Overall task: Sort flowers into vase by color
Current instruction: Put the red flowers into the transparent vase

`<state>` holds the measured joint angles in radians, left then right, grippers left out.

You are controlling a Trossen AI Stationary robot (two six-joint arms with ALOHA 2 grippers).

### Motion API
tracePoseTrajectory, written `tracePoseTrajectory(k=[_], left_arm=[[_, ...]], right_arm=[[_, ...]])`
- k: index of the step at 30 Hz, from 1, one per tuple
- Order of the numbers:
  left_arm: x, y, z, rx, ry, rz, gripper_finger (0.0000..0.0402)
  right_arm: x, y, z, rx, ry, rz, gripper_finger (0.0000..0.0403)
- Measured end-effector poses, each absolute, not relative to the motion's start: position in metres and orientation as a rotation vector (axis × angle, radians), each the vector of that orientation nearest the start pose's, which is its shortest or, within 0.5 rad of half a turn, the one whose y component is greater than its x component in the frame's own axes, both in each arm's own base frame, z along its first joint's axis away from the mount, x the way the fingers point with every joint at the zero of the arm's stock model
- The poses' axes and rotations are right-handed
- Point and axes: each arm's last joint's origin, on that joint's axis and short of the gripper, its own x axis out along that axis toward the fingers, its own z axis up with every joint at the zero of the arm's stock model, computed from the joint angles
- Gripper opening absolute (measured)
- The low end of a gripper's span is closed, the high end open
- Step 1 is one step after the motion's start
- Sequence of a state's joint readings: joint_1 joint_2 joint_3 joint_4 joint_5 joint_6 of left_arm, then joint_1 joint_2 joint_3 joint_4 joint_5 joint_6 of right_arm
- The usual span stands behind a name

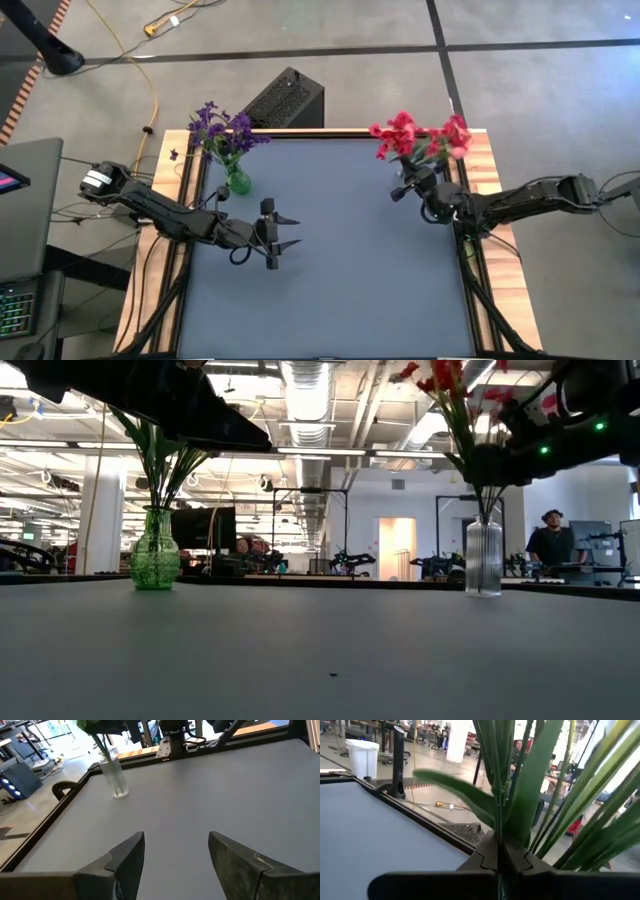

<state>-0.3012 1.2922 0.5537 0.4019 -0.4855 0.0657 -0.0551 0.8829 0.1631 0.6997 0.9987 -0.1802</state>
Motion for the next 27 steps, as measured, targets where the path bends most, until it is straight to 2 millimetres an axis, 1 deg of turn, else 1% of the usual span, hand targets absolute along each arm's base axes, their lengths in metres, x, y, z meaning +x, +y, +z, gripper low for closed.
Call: tracePoseTrajectory(k=[7, 15, 24, 27], left_arm=[[0.25, -0.063, 0.206, 0.187, 0.317, 0.173, 0.021], [0.25, -0.063, 0.206, 0.185, 0.317, 0.174, 0.021], [0.25, -0.063, 0.206, 0.187, 0.317, 0.174, 0.021], [0.25, -0.063, 0.206, 0.187, 0.317, 0.174, 0.021]], right_arm=[[0.156, -0.04, 0.183, -0.115, 0.135, -1.091, 0.0043], [0.155, -0.044, 0.183, -0.112, 0.138, -1.116, 0.0049], [0.155, -0.044, 0.183, -0.119, 0.143, -1.117, 0.0052], [0.155, -0.044, 0.183, -0.132, 0.151, -1.116, 0.006]])
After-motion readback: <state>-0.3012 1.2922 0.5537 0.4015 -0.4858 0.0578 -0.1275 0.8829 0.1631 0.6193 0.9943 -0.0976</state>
